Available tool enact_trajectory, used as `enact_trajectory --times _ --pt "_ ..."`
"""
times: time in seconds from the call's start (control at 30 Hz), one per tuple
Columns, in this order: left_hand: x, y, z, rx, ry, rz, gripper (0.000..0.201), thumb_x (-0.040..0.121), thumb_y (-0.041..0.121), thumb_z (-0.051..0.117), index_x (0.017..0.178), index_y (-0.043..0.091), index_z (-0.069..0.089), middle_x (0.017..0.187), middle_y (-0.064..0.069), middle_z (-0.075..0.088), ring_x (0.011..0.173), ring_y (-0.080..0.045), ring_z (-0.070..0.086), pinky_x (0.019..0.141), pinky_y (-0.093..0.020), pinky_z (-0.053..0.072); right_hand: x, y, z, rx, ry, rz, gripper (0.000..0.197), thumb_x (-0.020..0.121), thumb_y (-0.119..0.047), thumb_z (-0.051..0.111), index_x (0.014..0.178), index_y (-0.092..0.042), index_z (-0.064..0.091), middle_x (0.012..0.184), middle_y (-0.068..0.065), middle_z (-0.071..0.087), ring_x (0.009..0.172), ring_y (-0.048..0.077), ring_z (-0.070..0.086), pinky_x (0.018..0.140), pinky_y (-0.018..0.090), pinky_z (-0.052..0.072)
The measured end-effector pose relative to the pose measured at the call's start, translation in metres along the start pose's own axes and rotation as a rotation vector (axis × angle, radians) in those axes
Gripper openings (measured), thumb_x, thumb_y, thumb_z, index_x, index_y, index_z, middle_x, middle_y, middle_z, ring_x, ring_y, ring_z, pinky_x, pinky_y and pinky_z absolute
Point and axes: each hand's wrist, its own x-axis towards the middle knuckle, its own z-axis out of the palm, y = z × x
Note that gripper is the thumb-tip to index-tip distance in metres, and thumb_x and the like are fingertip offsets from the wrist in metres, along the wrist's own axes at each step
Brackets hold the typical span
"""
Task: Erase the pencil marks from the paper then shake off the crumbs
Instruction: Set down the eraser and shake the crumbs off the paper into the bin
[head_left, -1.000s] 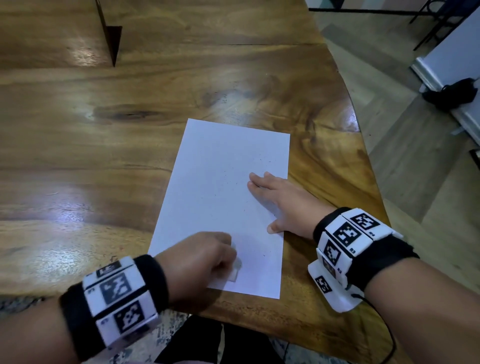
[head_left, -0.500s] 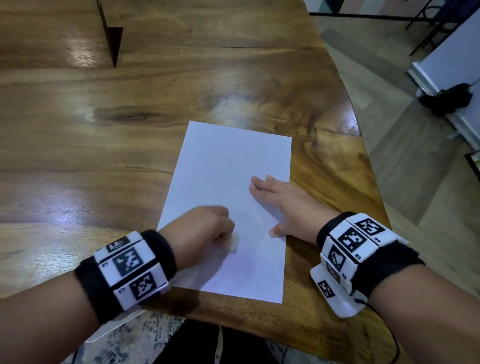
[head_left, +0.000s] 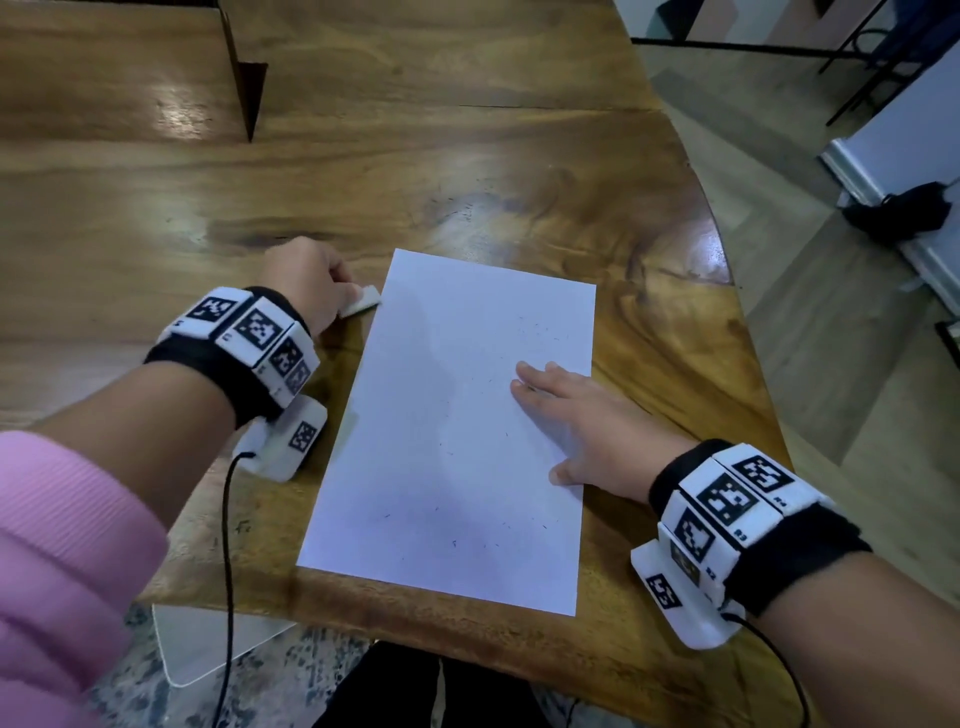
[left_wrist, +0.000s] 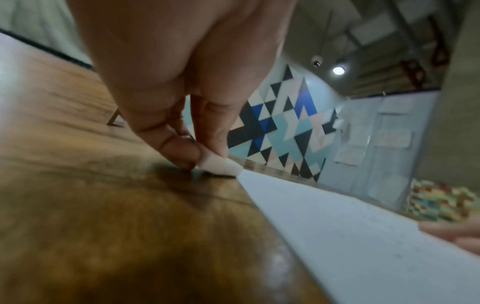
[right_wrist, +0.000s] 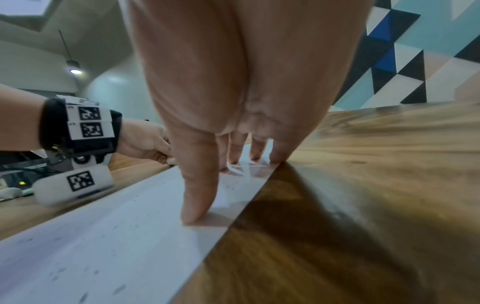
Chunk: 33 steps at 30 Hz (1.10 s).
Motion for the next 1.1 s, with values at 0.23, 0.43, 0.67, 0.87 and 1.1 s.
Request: enact_trajectory --times 0.23,0.43,0.67,0.87,1.1 --pt "-0.02 -0.002 -0.001 0.137 0.084 0.084 0.008 0.084 0.012 0.058 0.085 0.011 0.065 0.095 -0.015 0.063 0.089 -0.031 0.057 0.076 -0.039 0.051 0.027 0.001 -0.038 0.026 0.291 0.197 0.051 0.088 -0.023 0.063 0.135 -0.017 0.046 0.136 0.004 0.041 0.126 0.024 0.031 0.102 0.031 0.03" --pt "-0.082 -0.01 -0.002 0.177 -0.137 0.008 0.018 0.077 0.021 0.068 0.066 0.017 0.054 0.065 0.002 0.056 0.061 -0.013 0.05 0.048 -0.024 0.03 0.067 0.017 -0.062 -0.013 0.336 0.404 0.076 0.082 -0.037 0.069 0.141 -0.008 0.032 0.143 0.009 0.033 0.13 0.03 0.03 0.104 0.04 0.034" --pt "-0.106 -0.012 0.015 0.164 -0.168 -0.045 0.031 0.069 0.025 0.075 0.089 0.013 0.056 0.093 -0.004 0.05 0.08 -0.024 0.051 0.066 -0.028 0.036 0.076 0.021 -0.075 -0.084 0.267 0.463 0.081 0.071 -0.04 0.078 0.133 -0.008 0.037 0.134 0.011 0.035 0.125 0.03 0.034 0.098 0.038 0.037" --pt "-0.109 -0.009 0.018 0.14 -0.136 -0.053 0.032 0.068 0.02 0.076 0.089 0.012 0.054 0.093 -0.005 0.046 0.078 -0.023 0.048 0.068 -0.029 0.036 0.076 0.024 -0.077 -0.059 0.225 0.459 0.068 0.071 -0.04 0.079 0.122 -0.012 0.043 0.126 0.008 0.042 0.12 0.027 0.037 0.092 0.039 0.039" --pt "-0.114 -0.01 0.024 0.16 -0.079 -0.04 0.044 0.07 0.02 0.075 0.106 0.01 0.052 0.108 -0.014 0.048 0.09 -0.027 0.047 0.075 -0.03 0.038 0.073 0.021 -0.074 -0.048 0.289 0.461 0.078 0.069 -0.037 0.081 0.129 -0.01 0.039 0.133 0.01 0.033 0.124 0.028 0.032 0.098 0.037 0.036"
